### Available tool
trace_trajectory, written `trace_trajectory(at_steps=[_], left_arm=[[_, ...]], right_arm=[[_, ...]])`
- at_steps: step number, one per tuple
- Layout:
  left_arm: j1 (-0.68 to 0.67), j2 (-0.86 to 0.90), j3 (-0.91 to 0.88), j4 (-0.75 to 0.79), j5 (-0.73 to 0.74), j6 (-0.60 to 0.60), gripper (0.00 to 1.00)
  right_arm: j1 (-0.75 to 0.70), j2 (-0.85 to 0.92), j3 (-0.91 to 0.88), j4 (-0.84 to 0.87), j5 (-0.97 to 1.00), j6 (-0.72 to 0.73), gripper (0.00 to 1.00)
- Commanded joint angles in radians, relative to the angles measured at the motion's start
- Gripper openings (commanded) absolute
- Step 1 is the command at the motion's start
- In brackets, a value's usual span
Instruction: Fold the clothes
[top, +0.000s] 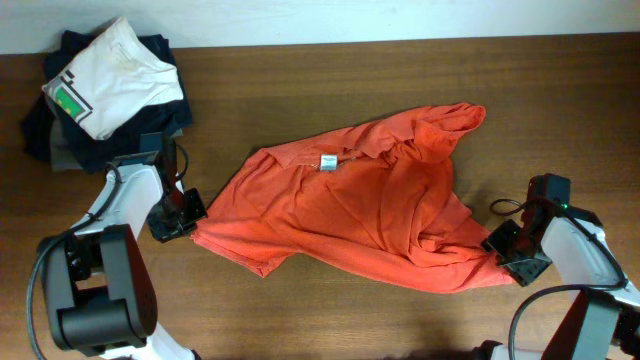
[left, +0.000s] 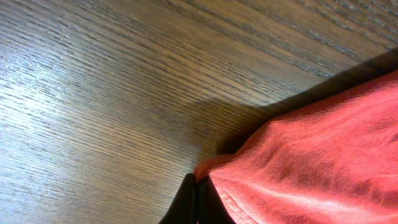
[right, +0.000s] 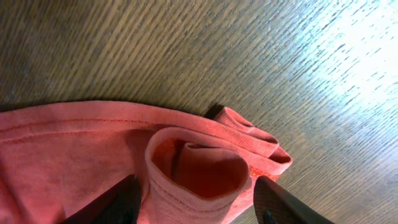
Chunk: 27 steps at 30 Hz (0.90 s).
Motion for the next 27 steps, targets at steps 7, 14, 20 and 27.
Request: trace_trajectory(at_steps=[7, 14, 20, 27], left_arm=[[0.003, 0.010, -0.003, 0.001, 0.008, -0.014, 0.01], [0.003, 0.010, -0.003, 0.001, 0.008, -0.014, 0.00], [0.003, -0.028, 0.048, -0.109, 0.010, -0.014, 0.00], [0.003, -0.612, 0.203, -0.235, 0.027, -0.014, 0.00]], right_arm=[[0.004, -0.001, 0.006, 0.023, 0.013, -0.007, 0.50], [0.004, -0.001, -0.035, 0.069, 0.013, -0.004, 0.33], [0.003, -0.003, 0.124, -0.097, 0.013, -0.004, 0.04], [0.004, -0.145, 0.682, -0.595, 0.017, -0.062, 0.04]])
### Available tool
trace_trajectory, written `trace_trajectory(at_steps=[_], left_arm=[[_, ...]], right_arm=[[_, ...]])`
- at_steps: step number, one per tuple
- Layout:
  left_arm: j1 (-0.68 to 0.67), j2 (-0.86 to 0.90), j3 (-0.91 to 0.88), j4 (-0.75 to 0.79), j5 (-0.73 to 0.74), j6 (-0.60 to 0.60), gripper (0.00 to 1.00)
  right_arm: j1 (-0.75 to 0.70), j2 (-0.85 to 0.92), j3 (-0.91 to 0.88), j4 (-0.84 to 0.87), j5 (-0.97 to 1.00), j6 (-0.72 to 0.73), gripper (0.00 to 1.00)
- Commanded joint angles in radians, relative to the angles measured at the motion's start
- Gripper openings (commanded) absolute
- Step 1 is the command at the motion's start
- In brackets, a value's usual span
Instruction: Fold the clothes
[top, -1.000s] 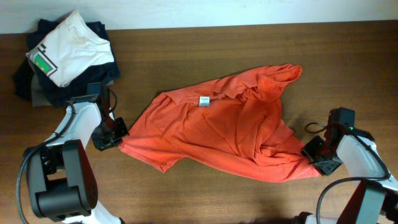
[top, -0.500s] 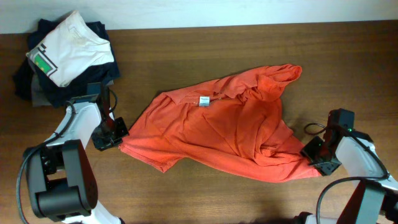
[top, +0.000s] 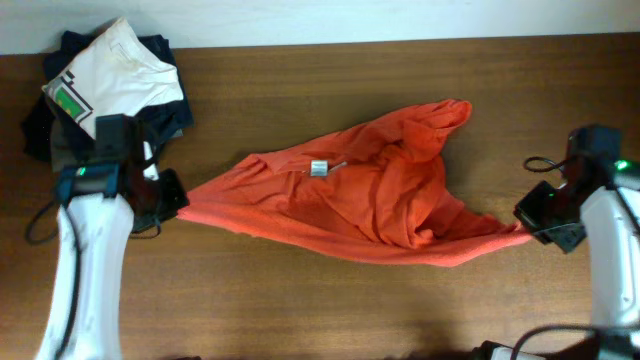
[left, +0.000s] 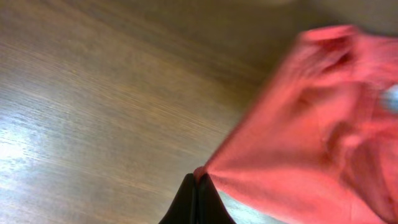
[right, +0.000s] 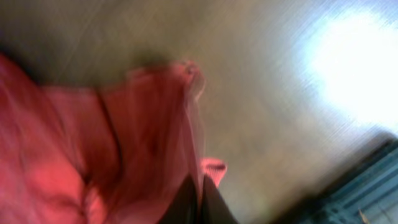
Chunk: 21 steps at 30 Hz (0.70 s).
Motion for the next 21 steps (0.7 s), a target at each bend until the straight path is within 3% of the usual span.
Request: trace_trajectory(at_steps=[1, 4, 5, 7, 9, 10, 12, 15, 18, 21], left_arm=[[0.003, -0.245, 0.100, -0.023, -0.004, -0.014, 0.00], [0.003, -0.392, 0.344, -0.105, 0.014, -0.033, 0.00], [0.003, -0.417, 0.478, -0.146, 0.014, -0.033, 0.00], [0.003, -0.425, 0.630, -0.163, 0.021, -0.033, 0.00], [0.003, -0.414, 0.653, -0.127, 0.122, -0.032, 0.00], [0.003, -0.350, 0.648, -0.109, 0.162, -0.031, 0.00], [0.003, -0.082, 0.647, 0.011, 0.477, 0.063, 0.00], [0.004, 0.283, 0.735, 0.267, 0.560, 0.016, 0.00], [0.017, 0.391, 1.241, 0.257, 0.560, 0.009, 0.00], [0.135, 0.389, 1.672, 0.234, 0.560, -0.014, 0.00]], right_arm=[[0.004, -0.106, 0.258, -0.136, 0.015, -0.071, 0.04], [0.004, -0.129, 0.634, -0.373, 0.008, -0.138, 0.04], [0.005, -0.158, 0.736, -0.373, -0.039, -0.185, 0.04], [0.005, -0.188, 0.845, -0.373, -0.063, -0.185, 0.04], [0.005, -0.189, 0.892, -0.368, -0.116, -0.184, 0.05], [0.005, -0.158, 0.892, -0.350, -0.119, -0.183, 0.04], [0.005, -0.010, 0.892, -0.241, -0.287, -0.167, 0.04], [0.005, 0.164, 0.893, -0.069, -0.570, -0.173, 0.04], [-0.032, 0.210, 1.156, 0.006, -0.724, -0.139, 0.04], [-0.225, 0.210, 1.532, 0.004, -0.720, -0.105, 0.09]])
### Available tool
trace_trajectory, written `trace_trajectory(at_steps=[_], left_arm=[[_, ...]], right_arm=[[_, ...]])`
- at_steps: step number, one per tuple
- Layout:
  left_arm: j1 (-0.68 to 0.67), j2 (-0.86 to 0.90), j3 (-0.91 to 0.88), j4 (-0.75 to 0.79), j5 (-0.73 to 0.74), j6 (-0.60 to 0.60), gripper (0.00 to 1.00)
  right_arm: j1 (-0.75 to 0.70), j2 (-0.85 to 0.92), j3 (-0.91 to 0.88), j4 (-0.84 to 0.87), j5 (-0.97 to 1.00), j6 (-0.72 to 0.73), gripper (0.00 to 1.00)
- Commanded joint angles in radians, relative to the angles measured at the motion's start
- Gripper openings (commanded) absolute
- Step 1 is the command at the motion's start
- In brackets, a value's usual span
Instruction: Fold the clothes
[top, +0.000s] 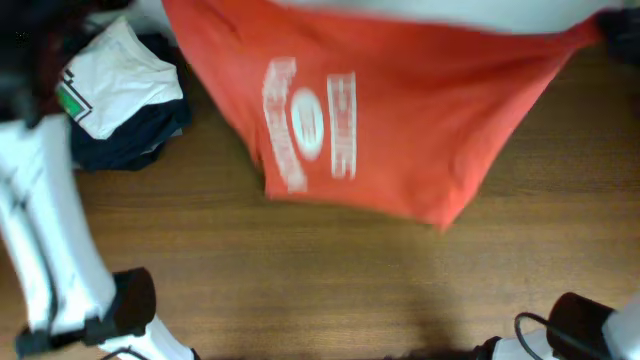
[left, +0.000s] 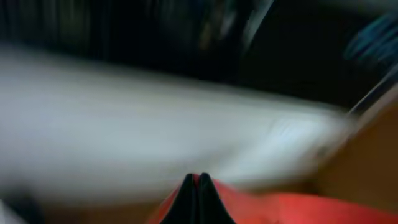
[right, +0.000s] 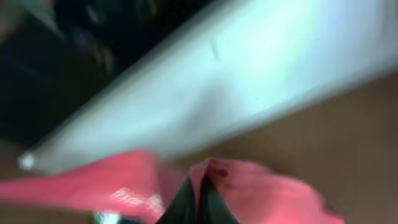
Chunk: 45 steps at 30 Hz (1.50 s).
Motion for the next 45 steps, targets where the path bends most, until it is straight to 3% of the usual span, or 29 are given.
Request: trace_trajectory(at_steps=[1, 3, 5, 8, 10, 12, 14, 15, 18, 19, 22, 27, 30, 35, 40, 41, 42, 43, 45], left_arm=[[0.108, -0.069, 0.286, -0.030, 0.022, -0.034, 0.00], [0.112, -0.050, 0.253, -0.117, 0.014, -0.013, 0.00], [0.108, 0.026, 0.133, -0.216, 0.014, 0.062, 0.00], [0.052, 0.220, -0.110, -0.357, 0.014, 0.154, 0.00], [0.040, 0.306, -0.151, -0.474, 0.013, 0.191, 0.00], [0.040, 0.304, -0.150, -0.555, -0.080, 0.194, 0.00], [0.043, 0.296, -0.150, -0.633, -0.162, 0.193, 0.00], [0.046, 0.296, -0.150, -0.671, -0.190, 0.193, 0.00], [0.045, 0.296, -0.150, -0.718, -0.197, 0.193, 0.00], [0.045, 0.296, -0.150, -0.726, -0.197, 0.193, 0.00], [0.045, 0.296, -0.150, -0.735, -0.197, 0.194, 0.00], [0.045, 0.296, -0.150, -0.739, -0.197, 0.194, 0.00], [0.045, 0.296, -0.150, -0.739, -0.200, 0.197, 0.00], [0.045, 0.296, -0.150, -0.739, -0.223, 0.197, 0.00], [0.045, 0.296, -0.150, -0.740, -0.223, 0.197, 0.00], [0.045, 0.296, -0.150, -0.739, -0.223, 0.197, 0.00], [0.045, 0.296, -0.150, -0.740, -0.223, 0.197, 0.00], [0.045, 0.296, -0.150, -0.743, -0.222, 0.197, 0.00], [0.039, 0.296, -0.150, -0.783, -0.215, 0.198, 0.00]], right_arm=[[-0.157, -0.042, 0.228, -0.006, -0.043, 0.026, 0.10], [-0.156, -0.027, 0.211, -0.083, -0.038, -0.064, 0.16], [-0.094, 0.032, 0.138, -0.216, 0.027, -0.148, 0.04], [-0.008, 0.142, 0.011, -0.382, 0.047, -0.258, 0.04], [0.050, 0.137, -0.079, -0.382, 0.054, -0.280, 0.07], [0.170, 0.134, -0.191, -0.381, 0.135, -0.286, 0.49], [0.309, 0.137, -0.370, -0.375, 0.285, -0.280, 0.65], [0.354, 0.137, -0.462, -0.362, 0.333, -0.253, 0.64], [0.453, 0.137, -0.784, -0.234, 0.355, -0.159, 0.59], [0.509, 0.137, -0.960, -0.097, 0.321, -0.142, 0.58], [0.626, 0.137, -1.220, 0.146, 0.318, -0.033, 0.67], [0.702, 0.164, -1.388, 0.361, 0.459, 0.150, 0.67], [0.702, 0.202, -1.389, 0.397, 0.463, 0.150, 0.66], [0.702, 0.251, -1.395, 0.444, 0.497, 0.150, 0.42], [0.702, 0.275, -1.397, 0.456, 0.507, 0.151, 0.41], [0.702, 0.279, -1.397, 0.457, 0.509, 0.150, 0.33], [0.698, 0.279, -1.397, 0.451, 0.519, 0.150, 0.09], [0.661, 0.279, -1.392, 0.429, 0.523, 0.150, 0.04], [0.585, 0.277, -1.349, 0.348, 0.566, 0.146, 0.04]])
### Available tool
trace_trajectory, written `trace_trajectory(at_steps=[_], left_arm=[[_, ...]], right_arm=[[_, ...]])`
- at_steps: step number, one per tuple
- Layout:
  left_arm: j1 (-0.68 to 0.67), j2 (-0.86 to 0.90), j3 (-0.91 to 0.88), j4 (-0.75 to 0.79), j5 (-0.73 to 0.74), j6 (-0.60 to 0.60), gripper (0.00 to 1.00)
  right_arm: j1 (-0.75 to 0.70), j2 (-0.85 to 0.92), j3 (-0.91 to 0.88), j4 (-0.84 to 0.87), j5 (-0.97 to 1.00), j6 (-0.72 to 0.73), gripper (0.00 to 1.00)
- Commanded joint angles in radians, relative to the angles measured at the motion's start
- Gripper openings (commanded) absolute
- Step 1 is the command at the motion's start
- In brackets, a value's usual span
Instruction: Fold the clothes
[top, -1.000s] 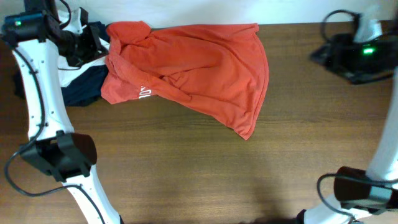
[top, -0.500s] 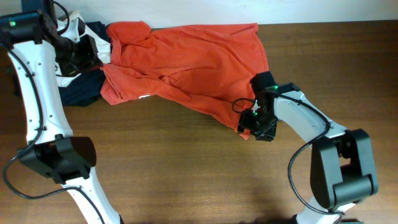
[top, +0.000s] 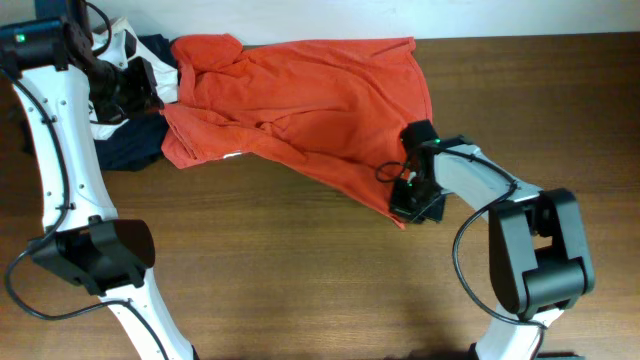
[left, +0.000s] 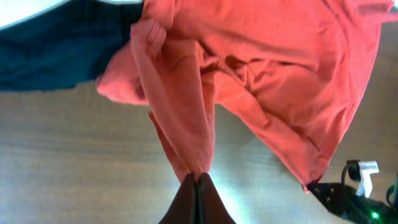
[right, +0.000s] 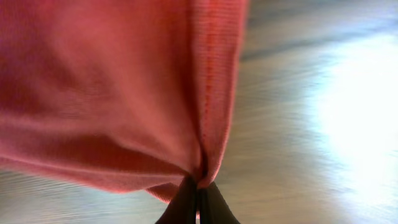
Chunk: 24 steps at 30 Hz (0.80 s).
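Note:
An orange shirt (top: 300, 95) lies rumpled across the back of the table, and its left part overlaps the clothes pile. My left gripper (top: 150, 88) is raised at the shirt's left end, shut on a pinch of fabric (left: 186, 134) that hangs down from its fingertips in the left wrist view. My right gripper (top: 413, 196) sits low at the shirt's front right corner, shut on the stitched hem (right: 208, 93). No print shows on the shirt.
A pile of other clothes sits at the back left, with a white garment (top: 118, 45) on top of a dark navy one (top: 125, 148). Brown wooden table (top: 300, 290) stretches in front of the shirt. The table's back edge meets a white wall.
The shirt was held up high and spread between both grippers, white print facing the overhead camera. Now it lies on the back of the table, with the right gripper down at the table surface.
The shirt lay crumpled mid-table, the left gripper shut on its left edge and the right gripper open around a cuff. Then both held it, stretched between them. Then it hung spread high in the air. Now it lies further back, still held at both ends.

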Motion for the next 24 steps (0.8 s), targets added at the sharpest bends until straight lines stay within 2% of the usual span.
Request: trace_trajectory(at_steps=[1, 3, 6, 9, 12, 16, 20, 24], left_arm=[[-0.024, -0.015, 0.010, -0.039, 0.001, 0.016, 0.00], [-0.082, -0.032, 0.010, -0.039, 0.000, 0.016, 0.00], [-0.168, -0.099, -0.014, -0.039, -0.043, 0.005, 0.00], [-0.229, -0.336, -0.295, -0.039, -0.089, 0.001, 0.00], [-0.227, -0.606, -0.580, -0.038, -0.150, -0.018, 0.00], [-0.227, -0.809, -0.689, -0.039, -0.136, -0.040, 0.00], [-0.227, -0.926, -0.878, -0.038, -0.108, -0.052, 0.00], [-0.227, -0.932, -0.991, -0.035, -0.112, -0.071, 0.00]], right_arm=[[-0.171, 0.006, 0.119, -0.180, 0.146, -0.002, 0.04], [-0.319, -0.001, 0.259, -0.345, 0.203, -0.049, 0.04], [-0.497, -0.003, 0.381, -0.475, 0.204, -0.114, 0.04], [-0.591, -0.007, 0.385, -0.503, 0.200, -0.154, 0.04], [-0.641, -0.054, 0.385, -0.546, 0.172, -0.154, 0.04], [-0.646, -0.186, 0.385, -0.595, 0.174, -0.162, 0.04], [-0.646, -0.274, 0.385, -0.643, 0.177, -0.180, 0.04], [-0.646, -0.295, 0.385, -0.668, 0.178, -0.165, 0.04]])
